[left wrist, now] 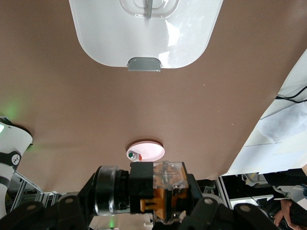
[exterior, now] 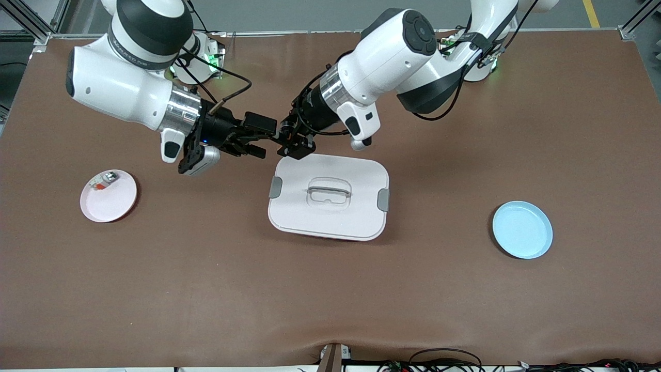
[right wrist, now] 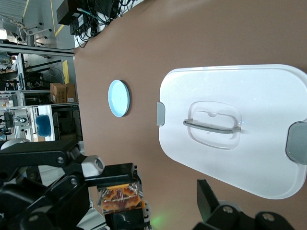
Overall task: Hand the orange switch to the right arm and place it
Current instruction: 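Reach the right gripper to the switch held by the left gripper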
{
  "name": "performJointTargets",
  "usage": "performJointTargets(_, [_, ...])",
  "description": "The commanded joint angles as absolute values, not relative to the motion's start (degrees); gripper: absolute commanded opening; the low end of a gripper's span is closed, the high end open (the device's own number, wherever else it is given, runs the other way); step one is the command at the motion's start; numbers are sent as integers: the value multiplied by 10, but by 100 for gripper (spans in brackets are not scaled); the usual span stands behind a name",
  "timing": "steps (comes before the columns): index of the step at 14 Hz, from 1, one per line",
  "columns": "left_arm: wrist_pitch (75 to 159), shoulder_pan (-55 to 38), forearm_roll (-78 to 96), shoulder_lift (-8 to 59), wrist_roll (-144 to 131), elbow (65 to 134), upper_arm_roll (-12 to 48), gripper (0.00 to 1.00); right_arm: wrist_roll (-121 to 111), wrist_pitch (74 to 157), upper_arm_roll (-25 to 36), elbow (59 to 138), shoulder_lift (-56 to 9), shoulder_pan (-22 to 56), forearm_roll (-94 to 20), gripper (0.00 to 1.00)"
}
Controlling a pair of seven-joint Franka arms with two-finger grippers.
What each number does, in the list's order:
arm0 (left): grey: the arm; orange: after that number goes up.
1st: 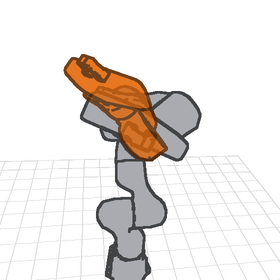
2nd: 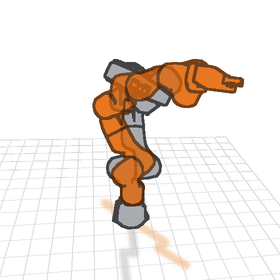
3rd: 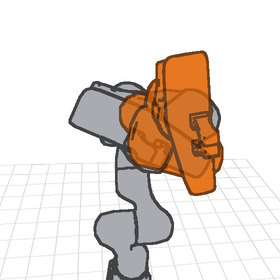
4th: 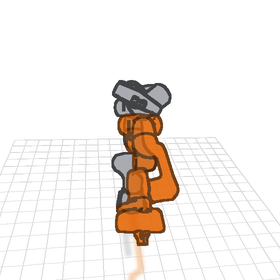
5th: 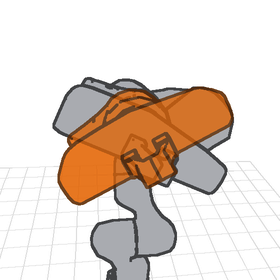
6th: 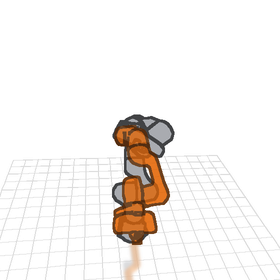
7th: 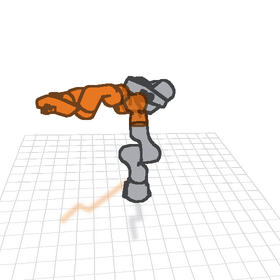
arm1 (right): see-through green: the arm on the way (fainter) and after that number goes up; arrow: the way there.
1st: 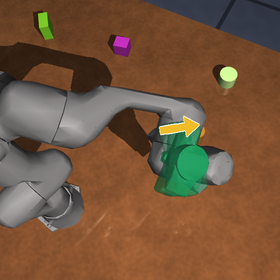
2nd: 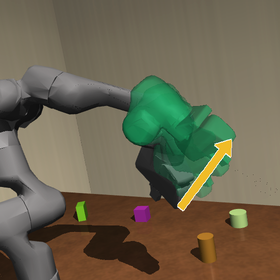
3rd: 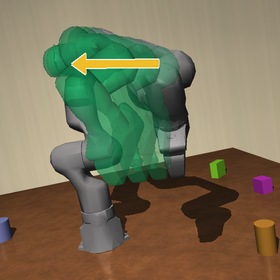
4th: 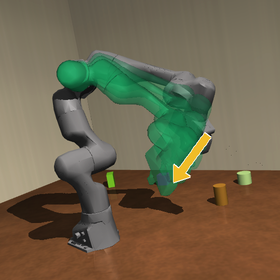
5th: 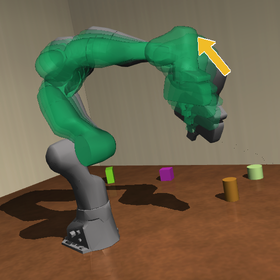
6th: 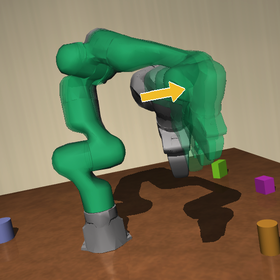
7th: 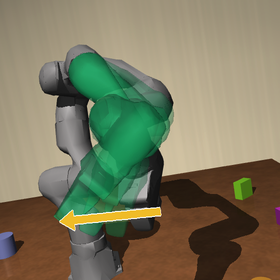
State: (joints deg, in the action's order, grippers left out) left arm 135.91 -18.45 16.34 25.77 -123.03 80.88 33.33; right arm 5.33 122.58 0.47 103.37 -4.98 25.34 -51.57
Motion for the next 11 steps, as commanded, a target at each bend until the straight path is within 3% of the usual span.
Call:
performJointTargets(1, [1373,-190,167,261,-1224,801,336,20,61,1223,10,1029,-57,264,-530,100])
performJointTargets(11, [1405,-197,167,272,-1224,801,335,20,58,1152,13,1038,-36,256,-523,100])
